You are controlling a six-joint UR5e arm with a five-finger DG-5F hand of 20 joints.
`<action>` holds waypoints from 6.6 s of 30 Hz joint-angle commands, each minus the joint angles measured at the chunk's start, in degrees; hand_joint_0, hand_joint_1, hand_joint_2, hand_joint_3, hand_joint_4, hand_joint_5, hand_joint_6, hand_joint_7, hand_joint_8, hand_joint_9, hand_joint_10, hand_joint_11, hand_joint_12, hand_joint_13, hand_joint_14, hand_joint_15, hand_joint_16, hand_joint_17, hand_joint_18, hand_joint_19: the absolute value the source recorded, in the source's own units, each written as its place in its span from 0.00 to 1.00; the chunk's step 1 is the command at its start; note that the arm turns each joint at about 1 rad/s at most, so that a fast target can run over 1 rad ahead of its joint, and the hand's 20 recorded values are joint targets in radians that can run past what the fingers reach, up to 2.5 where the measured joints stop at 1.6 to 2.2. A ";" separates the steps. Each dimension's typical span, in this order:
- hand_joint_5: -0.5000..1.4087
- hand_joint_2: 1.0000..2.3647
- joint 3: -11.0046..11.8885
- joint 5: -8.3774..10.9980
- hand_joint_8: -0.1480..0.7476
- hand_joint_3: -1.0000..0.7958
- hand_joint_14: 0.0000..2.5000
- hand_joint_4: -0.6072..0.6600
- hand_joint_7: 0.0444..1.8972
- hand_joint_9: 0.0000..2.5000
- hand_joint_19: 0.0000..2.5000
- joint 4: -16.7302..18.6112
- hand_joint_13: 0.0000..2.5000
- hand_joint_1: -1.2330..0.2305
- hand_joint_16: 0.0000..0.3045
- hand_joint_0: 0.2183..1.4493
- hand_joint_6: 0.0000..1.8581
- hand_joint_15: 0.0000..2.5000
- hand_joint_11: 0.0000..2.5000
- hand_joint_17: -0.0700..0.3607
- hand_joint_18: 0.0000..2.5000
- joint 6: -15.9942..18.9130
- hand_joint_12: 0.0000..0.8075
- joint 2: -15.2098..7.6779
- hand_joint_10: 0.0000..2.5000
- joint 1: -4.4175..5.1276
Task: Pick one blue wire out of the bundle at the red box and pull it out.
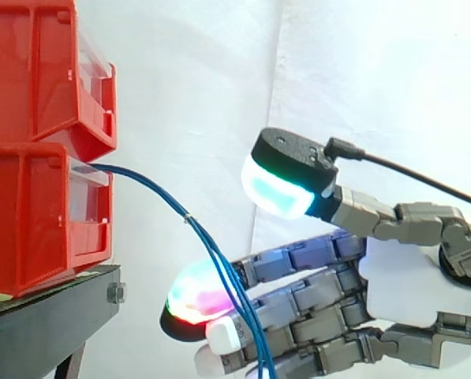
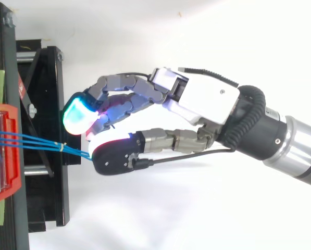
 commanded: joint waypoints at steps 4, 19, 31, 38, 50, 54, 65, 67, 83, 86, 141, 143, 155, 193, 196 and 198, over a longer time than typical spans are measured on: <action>0.19 0.00 1.36 -0.08 0.62 0.30 0.00 0.80 0.48 0.34 0.18 -0.47 0.28 0.50 0.21 0.25 0.27 0.12 0.17 0.50 0.29 -0.70 0.61 -0.08 0.01 0.50; 0.20 0.00 2.59 0.10 0.61 0.32 0.00 0.78 0.56 0.34 0.19 -0.20 0.28 0.47 0.21 0.27 0.27 0.12 0.17 0.49 0.29 -2.46 0.60 -0.08 0.00 1.38; 0.20 0.00 2.85 0.10 0.61 0.32 0.00 0.78 0.58 0.34 0.19 -0.11 0.28 0.43 0.20 0.28 0.27 0.12 0.18 0.49 0.29 -2.46 0.59 -0.08 0.00 1.47; 0.21 0.01 2.85 0.01 0.60 0.38 0.00 0.70 0.69 0.33 0.19 -0.11 0.29 0.38 0.20 0.32 0.28 0.12 0.18 0.48 0.29 -2.29 0.58 -0.08 0.01 1.47; 0.16 0.02 4.00 -0.08 0.60 0.45 0.00 0.72 0.50 0.33 0.19 -0.47 0.29 0.35 0.20 0.33 0.43 0.13 0.21 0.48 0.30 -2.29 0.59 -0.08 0.01 1.21; 0.16 0.02 4.35 -0.08 0.60 0.45 0.00 0.72 0.48 0.33 0.19 -0.91 0.30 0.35 0.20 0.34 0.44 0.13 0.23 0.48 0.31 -2.20 0.59 0.01 0.01 1.21; 0.15 0.01 4.43 -0.08 0.61 0.40 0.00 0.73 0.45 0.32 0.19 -1.96 0.31 0.27 0.20 0.37 0.47 0.14 0.24 0.48 0.32 -1.06 0.59 0.01 0.01 1.21; 0.15 0.01 4.43 -0.08 0.61 0.40 0.00 0.74 0.45 0.33 0.19 -2.40 0.31 0.28 0.20 0.35 0.47 0.14 0.25 0.48 0.32 -0.62 0.59 0.01 0.01 1.21; 0.17 0.01 8.13 -0.16 0.64 0.40 0.01 0.72 0.55 0.36 0.21 -12.86 0.32 0.45 0.21 0.27 0.46 0.15 0.25 0.50 0.33 5.01 0.63 0.01 0.01 1.38; 0.17 0.01 8.13 -0.16 0.65 0.37 0.00 0.73 0.54 0.37 0.21 -12.86 0.32 0.41 0.21 0.25 0.47 0.15 0.25 0.50 0.34 5.89 0.63 0.01 0.01 1.38; 0.16 0.01 9.62 -0.60 0.62 0.46 0.01 0.70 0.51 0.34 0.21 -20.24 0.32 0.30 0.20 0.33 0.47 0.15 0.24 0.48 0.34 10.63 0.61 2.56 0.01 1.65; 0.16 0.01 9.62 -0.78 0.61 0.41 0.01 0.70 0.51 0.34 0.21 -20.24 0.32 0.30 0.20 0.35 0.47 0.15 0.25 0.48 0.34 10.81 0.61 2.65 0.01 1.65; 0.17 0.00 9.53 -1.75 0.63 0.28 0.01 0.70 0.54 0.35 0.21 -23.14 0.33 0.34 0.21 0.27 0.47 0.15 0.25 0.49 0.34 11.25 0.62 3.18 0.01 1.65; 0.16 0.00 9.62 -1.75 0.65 0.28 0.00 0.69 0.53 0.34 0.20 -25.08 0.32 0.39 0.23 0.21 0.47 0.16 0.27 0.52 0.36 11.78 0.65 4.05 0.01 1.56; 0.17 0.00 9.62 -1.75 0.65 0.28 0.00 0.68 0.57 0.37 0.21 -25.78 0.33 0.47 0.22 0.25 0.47 0.16 0.26 0.51 0.36 12.39 0.64 4.23 0.01 1.65; 0.18 0.00 9.62 -1.75 0.65 0.31 0.01 0.68 0.58 0.38 0.22 -25.87 0.33 0.46 0.21 0.27 0.47 0.16 0.26 0.50 0.36 12.48 0.63 4.23 0.01 1.56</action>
